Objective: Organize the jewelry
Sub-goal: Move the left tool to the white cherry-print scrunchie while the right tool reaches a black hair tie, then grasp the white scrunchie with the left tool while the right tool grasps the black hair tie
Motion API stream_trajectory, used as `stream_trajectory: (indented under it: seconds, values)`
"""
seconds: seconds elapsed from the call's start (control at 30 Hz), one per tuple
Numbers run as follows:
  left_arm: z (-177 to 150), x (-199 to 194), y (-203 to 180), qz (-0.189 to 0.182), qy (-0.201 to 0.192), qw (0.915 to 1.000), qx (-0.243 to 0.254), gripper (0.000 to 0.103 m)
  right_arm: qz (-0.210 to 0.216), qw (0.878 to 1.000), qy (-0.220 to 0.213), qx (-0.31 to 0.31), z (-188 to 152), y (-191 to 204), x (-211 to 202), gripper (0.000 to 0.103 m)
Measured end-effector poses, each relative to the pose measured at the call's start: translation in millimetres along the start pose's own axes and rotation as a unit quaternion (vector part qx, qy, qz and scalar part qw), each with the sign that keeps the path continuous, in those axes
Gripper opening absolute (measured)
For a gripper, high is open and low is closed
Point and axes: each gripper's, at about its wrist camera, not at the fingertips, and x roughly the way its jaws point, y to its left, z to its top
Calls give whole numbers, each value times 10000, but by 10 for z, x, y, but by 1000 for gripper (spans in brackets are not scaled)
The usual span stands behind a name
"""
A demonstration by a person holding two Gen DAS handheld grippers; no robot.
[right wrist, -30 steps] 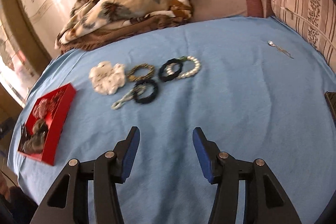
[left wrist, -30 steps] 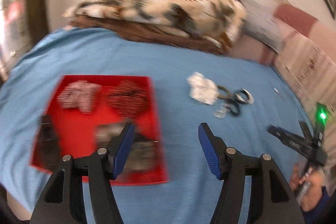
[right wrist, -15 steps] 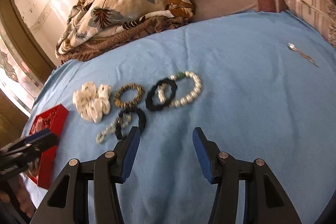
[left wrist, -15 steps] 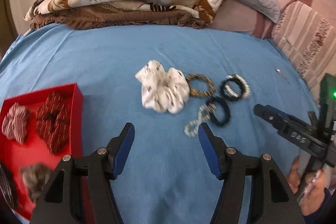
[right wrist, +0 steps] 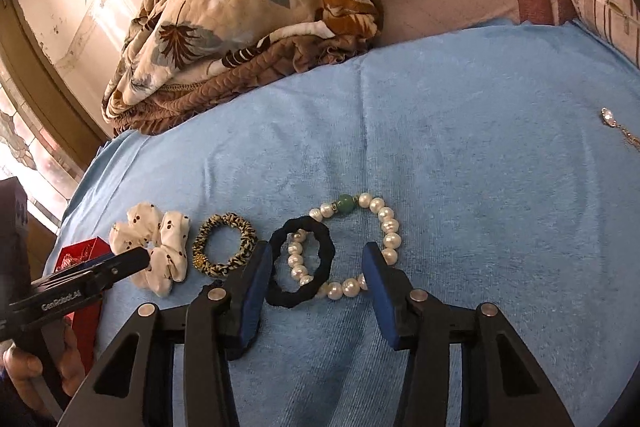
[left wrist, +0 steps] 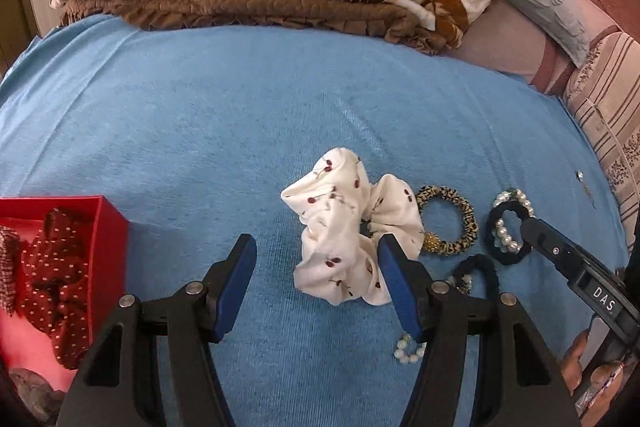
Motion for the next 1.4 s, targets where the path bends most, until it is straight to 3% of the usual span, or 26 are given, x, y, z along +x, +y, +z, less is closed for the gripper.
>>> stream_trajectory:
  seconds: [0.03,0.17,0.27,0.63,0.97,1.13,1.23,1.4]
  values:
    - [-6,16,2,-13,10,10000,-19,62,8,10000,-3,2,3,-10,5,46]
    - [-21,47,-30,0,-3,10000,5,61,86,9999,74,-20,-8,-10,46,16]
    - [-39,50,-80,-129,106,9998,49,10,125,9999,62,-56,-11,17,27,9]
    - [-220,-539,-173,-429,-290,9987,-2,10,422,9986,-322,-4,16,216,-383,8]
    - [-520,-1438,70,-849,-772,9933,-151,10,633,9973,-379,-32,-197,527,-699,8]
    - [-674,-1864,479,-581,-1063,9925,-189,10,726,9970,-244,-83,-371,810,-769,8]
    - [-797,-2142,826,-212,-1343,9904,-238,10,821,9964,-133,-146,-449,996,-770,8]
    - [-954,-2334,1370,181,-1483,9874,-521,10,987,9937,26,-529,-539,1548,-751,8]
